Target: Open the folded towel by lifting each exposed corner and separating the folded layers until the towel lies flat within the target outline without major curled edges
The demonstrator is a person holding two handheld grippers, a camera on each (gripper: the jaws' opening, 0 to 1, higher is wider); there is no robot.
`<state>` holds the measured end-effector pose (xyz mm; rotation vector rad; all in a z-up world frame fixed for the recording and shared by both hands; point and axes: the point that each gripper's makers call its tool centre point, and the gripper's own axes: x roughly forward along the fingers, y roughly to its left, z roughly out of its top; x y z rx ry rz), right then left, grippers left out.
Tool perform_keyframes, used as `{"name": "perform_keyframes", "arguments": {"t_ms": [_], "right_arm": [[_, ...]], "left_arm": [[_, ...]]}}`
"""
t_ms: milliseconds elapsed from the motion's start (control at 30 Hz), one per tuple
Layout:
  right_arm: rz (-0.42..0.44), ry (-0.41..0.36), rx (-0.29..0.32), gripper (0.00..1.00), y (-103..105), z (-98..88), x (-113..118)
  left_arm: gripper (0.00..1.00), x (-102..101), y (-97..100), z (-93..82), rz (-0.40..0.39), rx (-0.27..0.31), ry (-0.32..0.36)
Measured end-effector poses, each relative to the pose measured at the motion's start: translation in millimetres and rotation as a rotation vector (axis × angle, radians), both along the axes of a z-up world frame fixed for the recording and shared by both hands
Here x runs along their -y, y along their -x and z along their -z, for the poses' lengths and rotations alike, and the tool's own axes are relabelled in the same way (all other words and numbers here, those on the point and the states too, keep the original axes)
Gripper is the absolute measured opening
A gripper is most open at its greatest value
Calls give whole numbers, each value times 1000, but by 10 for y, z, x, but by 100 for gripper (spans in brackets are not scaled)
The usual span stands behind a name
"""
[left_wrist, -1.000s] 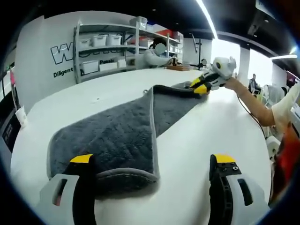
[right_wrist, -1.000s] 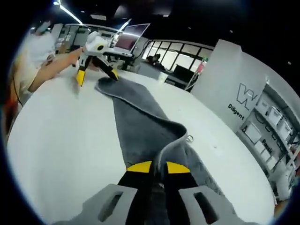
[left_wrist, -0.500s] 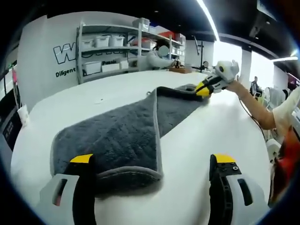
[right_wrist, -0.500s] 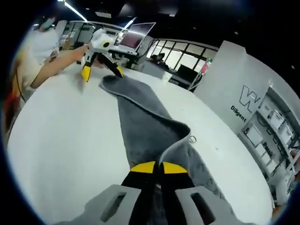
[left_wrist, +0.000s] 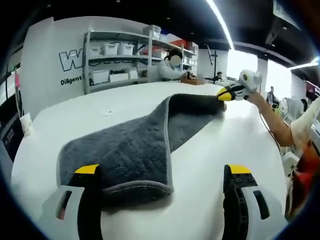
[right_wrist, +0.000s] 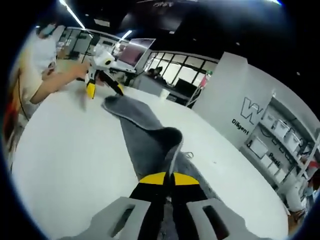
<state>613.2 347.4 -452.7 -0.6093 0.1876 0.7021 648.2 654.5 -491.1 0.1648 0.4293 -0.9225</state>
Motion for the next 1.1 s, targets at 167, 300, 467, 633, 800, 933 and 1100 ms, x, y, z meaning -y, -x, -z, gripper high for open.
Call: {"name": "perform_keyframes", "arguments": {"t_ms": [167, 300, 467, 633, 800, 933, 1100], "right_arm": [[7, 27, 16, 0, 206, 34, 30], [2, 52, 16, 0, 362, 71, 5], [-3, 85, 14, 0, 547, 146, -23], [2, 121, -1, 0, 748, 309, -35], [-2, 143, -35, 0, 918, 454, -25], [-6, 161, -63, 0, 954, 547, -30], [-7, 174, -108, 0, 961, 666, -34]], "left_arm": [[99, -3, 5, 3, -1, -1, 1], [99, 2, 5, -5, -1, -4, 13], [99, -8, 1, 9, -4, -8, 8], [99, -40, -17, 34, -18, -29, 16], [98, -64, -28, 42, -22, -33, 13], [98, -93, -29, 67, -28, -38, 6], [98, -97, -19, 47, -31, -37, 13]]}}
